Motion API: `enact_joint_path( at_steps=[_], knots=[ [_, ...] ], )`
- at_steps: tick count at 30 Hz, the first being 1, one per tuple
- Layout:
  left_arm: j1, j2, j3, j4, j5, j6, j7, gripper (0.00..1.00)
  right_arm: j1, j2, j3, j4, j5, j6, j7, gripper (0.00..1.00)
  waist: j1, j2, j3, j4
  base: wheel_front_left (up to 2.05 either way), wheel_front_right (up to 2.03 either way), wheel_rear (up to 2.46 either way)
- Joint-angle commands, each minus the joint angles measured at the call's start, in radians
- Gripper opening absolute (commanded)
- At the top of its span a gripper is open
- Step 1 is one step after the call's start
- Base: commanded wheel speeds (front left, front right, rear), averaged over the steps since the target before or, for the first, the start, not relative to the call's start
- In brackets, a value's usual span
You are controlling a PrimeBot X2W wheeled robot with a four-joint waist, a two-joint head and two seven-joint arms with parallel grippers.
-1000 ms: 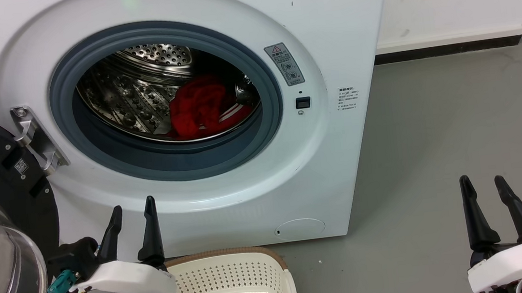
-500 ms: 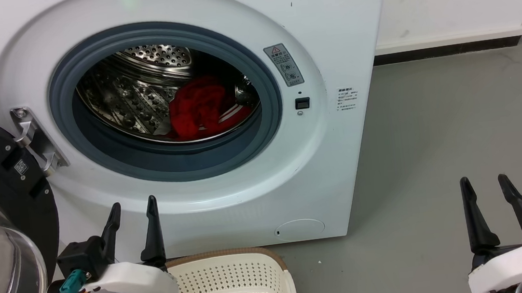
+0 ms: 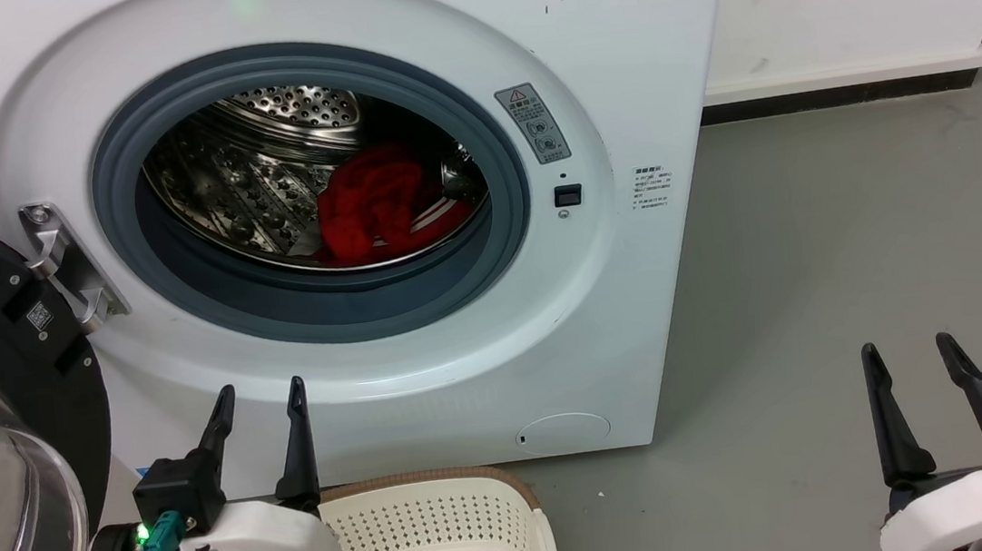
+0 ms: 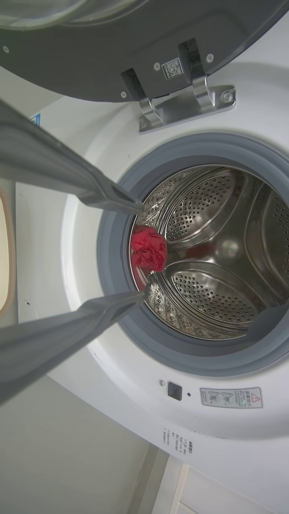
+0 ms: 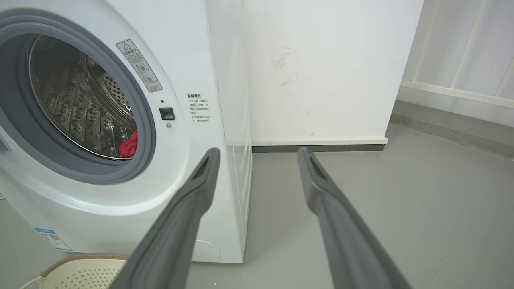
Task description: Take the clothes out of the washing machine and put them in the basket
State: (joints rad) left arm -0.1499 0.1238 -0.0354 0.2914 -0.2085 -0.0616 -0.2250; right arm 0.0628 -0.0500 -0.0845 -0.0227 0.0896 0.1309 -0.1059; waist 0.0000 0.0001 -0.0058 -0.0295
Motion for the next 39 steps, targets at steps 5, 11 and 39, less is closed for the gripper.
enact_joint_path(
  at_steps=[5, 11, 39],
  knots=[
    [-0.015, -0.001, 0.003, 0.020, 0.048, -0.006, -0.017, 1.00, 0.008, -0.001, -0.003, -0.009, -0.044, 0.000, -0.012, 1.00, 0.0000, -0.0001, 0.001, -0.001, 0.00, 0.00, 0.00],
    [-0.019, -0.003, 0.008, 0.042, 0.087, -0.009, -0.028, 1.00, 0.008, -0.001, -0.006, -0.003, -0.068, 0.000, -0.023, 1.00, 0.0000, -0.0001, 0.001, -0.004, 0.00, 0.00, 0.00],
    [-0.028, -0.020, 0.045, 0.087, 0.121, -0.021, -0.042, 1.00, -0.010, 0.000, -0.011, 0.039, -0.062, 0.000, -0.039, 1.00, 0.0000, -0.0001, 0.001, -0.009, 0.00, 0.00, 0.00]
  ],
)
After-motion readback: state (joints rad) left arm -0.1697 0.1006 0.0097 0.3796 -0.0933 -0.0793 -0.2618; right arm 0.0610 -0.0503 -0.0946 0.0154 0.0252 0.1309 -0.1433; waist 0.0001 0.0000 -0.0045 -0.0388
